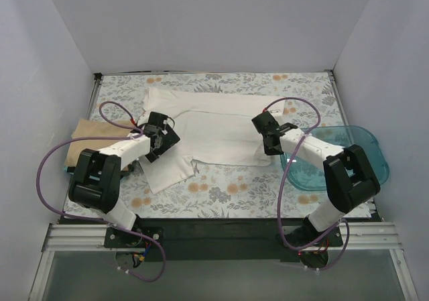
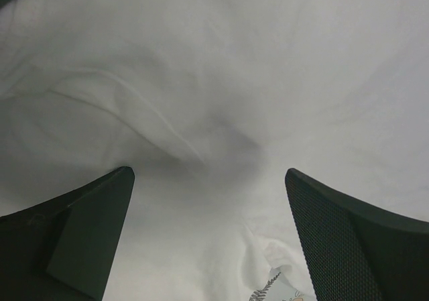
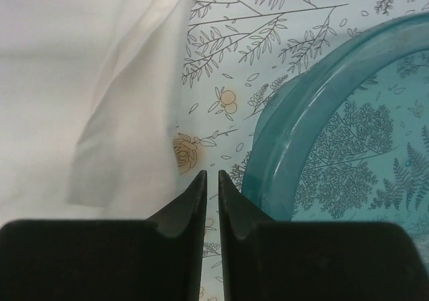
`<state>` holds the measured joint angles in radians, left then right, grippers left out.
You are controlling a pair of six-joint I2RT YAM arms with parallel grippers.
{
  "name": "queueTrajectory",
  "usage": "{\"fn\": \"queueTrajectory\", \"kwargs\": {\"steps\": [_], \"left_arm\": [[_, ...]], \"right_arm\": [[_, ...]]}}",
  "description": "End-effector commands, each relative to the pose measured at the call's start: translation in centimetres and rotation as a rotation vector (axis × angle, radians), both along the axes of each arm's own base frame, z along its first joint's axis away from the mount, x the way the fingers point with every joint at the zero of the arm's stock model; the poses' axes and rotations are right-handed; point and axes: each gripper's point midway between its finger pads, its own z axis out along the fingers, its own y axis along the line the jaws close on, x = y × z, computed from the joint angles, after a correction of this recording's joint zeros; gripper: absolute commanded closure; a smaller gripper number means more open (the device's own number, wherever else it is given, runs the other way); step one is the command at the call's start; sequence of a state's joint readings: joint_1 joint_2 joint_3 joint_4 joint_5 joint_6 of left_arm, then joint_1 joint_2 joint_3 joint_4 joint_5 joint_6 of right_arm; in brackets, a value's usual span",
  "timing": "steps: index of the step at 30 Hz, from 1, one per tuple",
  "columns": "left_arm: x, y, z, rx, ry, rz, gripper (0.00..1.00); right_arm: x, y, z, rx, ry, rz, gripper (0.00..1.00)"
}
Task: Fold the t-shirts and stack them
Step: Fold the tshirt
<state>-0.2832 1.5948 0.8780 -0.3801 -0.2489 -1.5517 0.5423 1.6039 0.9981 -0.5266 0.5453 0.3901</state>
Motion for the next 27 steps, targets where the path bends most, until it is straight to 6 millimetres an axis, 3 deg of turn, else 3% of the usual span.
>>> {"fn": "queueTrajectory", "kwargs": {"steps": [1, 3, 6, 10, 13, 16, 21, 24, 27], "left_arm": [[-3.1, 2.1, -1.6, 0.067, 0.102, 0.027, 0.03], [-3.0, 1.9, -1.1, 0.058, 0.09, 0.018, 0.03], [-2.9, 1.7, -0.8, 0.045, 0.078, 0.01, 0.03], [-3.0, 1.2, -0.6, 0.019, 0.065, -0.002, 0.03], [-3.1, 1.2, -0.8, 0.018, 0.07, -0.004, 0.03], [-3.2, 1.5, -0.9, 0.028, 0.071, 0.008, 0.03], [-3.3, 2.2, -1.2, 0.06, 0.078, 0.039, 0.02], [-3.4, 2.4, -1.3, 0.069, 0.084, 0.051, 0.02], [-3.4, 2.6, -1.3, 0.073, 0.083, 0.058, 0.02]], "right_arm": [[-1.1, -4.3, 1.2, -0.136, -0.026, -0.108, 0.82], [-1.0, -3.9, 1.6, -0.11, -0.034, -0.111, 0.82], [0.4, -1.4, 2.4, -0.023, -0.043, 0.007, 0.81], [1.9, 3.7, 3.6, 0.15, -0.061, 0.184, 0.73], [2.8, 6.3, 3.6, 0.202, -0.055, 0.271, 0.64], [4.0, 7.4, 2.7, 0.174, -0.036, 0.303, 0.6], [5.4, 7.9, 0.3, 0.081, 0.032, 0.328, 0.62], [5.1, 6.8, -1.2, 0.007, 0.084, 0.31, 0.63], [4.4, 4.5, -1.6, -0.103, 0.111, 0.241, 0.67]]}}
